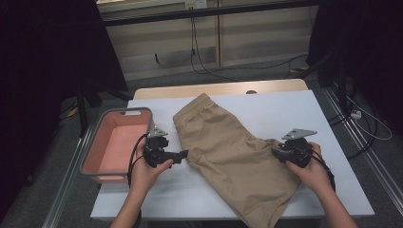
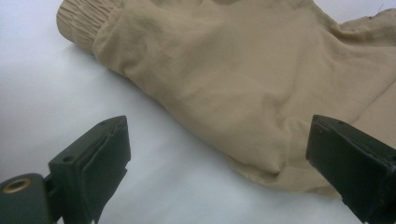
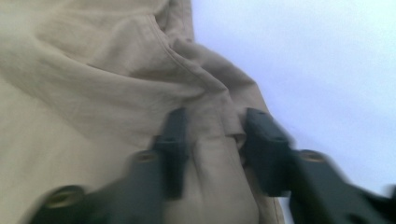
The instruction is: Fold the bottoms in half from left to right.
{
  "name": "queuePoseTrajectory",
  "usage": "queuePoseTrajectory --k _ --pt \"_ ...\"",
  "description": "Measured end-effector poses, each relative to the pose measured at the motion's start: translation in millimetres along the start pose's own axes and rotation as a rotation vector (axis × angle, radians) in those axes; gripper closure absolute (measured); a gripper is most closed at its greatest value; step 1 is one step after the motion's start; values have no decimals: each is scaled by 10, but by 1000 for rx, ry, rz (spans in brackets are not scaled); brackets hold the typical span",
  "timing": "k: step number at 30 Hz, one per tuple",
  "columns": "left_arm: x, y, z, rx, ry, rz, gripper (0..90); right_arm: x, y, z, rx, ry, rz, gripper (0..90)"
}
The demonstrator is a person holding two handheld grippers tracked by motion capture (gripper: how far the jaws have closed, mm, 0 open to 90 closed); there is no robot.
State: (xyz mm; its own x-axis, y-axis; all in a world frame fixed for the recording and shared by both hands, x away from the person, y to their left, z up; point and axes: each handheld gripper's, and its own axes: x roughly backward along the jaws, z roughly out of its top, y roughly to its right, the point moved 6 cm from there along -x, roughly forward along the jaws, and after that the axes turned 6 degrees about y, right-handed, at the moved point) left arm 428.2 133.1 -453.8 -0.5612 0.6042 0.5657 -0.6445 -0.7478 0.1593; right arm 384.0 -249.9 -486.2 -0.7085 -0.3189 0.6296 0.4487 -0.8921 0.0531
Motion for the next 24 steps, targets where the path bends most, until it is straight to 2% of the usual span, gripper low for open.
queuePoseTrajectory --k 3,5,6,7,9,12,13,16,19,21,23,24 --pt "1 5 0 -1 -1 0 66 44 13 15 -7 13 9 832" --pt "0 4 1 2 1 2 66 64 29 14 -3 14 0 840" --pt "4 2 4 2 5 2 65 108 83 -4 -23 14 -8 851" --pt "4 2 4 2 5 2 66 108 83 -4 -23 14 -8 851" --pt "9 1 3 -2 2 1 66 185 186 -49 -32 12 -45 857" --pt "1 4 0 2 4 2 65 208 238 -115 -62 5 -33 845" --pt "1 5 1 1 4 2 65 194 237 -137 -63 0 -24 813" --pt "2 11 8 6 7 4 65 129 227 -139 -65 16 -19 585" --pt "4 7 10 2 8 6 65 60 256 -124 -89 19 -28 417" --pt "0 3 11 3 7 10 66 7 287 -141 -114 2 -19 416" --pt "-4 -1 11 -1 5 10 65 -40 279 -163 -134 -18 22 475" --pt "-8 2 10 4 8 13 65 -50 277 -160 -133 -14 20 494"
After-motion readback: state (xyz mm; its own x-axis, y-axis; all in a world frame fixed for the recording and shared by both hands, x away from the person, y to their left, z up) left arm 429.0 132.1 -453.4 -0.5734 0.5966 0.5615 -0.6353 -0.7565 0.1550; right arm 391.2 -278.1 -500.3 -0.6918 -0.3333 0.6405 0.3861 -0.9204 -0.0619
